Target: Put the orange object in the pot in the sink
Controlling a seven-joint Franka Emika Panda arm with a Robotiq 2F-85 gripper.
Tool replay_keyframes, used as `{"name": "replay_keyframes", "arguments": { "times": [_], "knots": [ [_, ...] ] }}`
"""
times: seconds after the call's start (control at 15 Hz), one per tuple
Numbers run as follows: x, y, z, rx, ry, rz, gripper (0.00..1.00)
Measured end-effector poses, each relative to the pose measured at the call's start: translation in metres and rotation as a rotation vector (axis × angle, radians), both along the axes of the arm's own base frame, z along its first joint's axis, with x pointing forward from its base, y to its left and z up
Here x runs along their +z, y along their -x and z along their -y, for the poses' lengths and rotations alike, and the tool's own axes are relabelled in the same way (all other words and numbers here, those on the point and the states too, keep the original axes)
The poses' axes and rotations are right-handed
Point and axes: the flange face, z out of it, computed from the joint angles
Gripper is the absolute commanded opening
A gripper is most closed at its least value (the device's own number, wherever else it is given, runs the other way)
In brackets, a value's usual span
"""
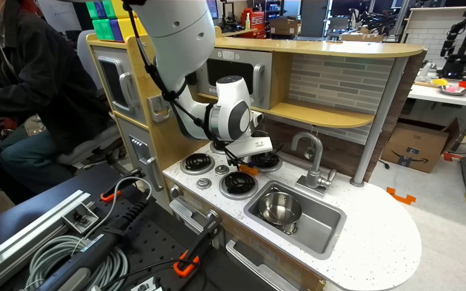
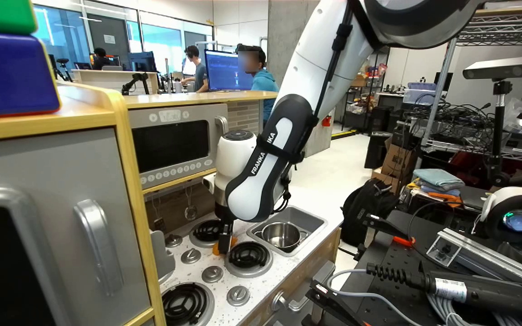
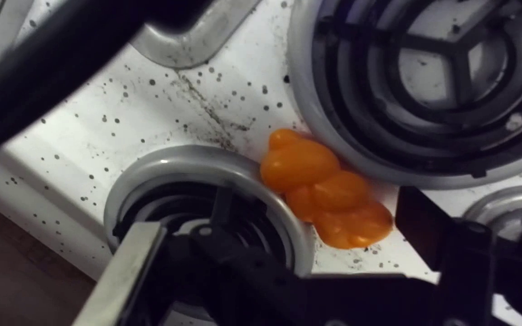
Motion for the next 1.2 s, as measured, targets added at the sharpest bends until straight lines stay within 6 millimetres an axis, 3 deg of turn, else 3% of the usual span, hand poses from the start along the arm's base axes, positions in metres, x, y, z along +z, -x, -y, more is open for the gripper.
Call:
{"name": "replay_keyframes", "arguments": {
  "times": [0.2,0.4,1.2],
  "knots": [
    [-0.0022,-0.001,-0.0076,-0.007,-0.017,0.002,0.35],
    [-0.004,-0.0025,-0.0087,-0.018,-0.026,0.003,0.16],
    [0.0049,0.0001,0.0008,-0.039,-0.103,-0.009,0.16]
  ]
}}
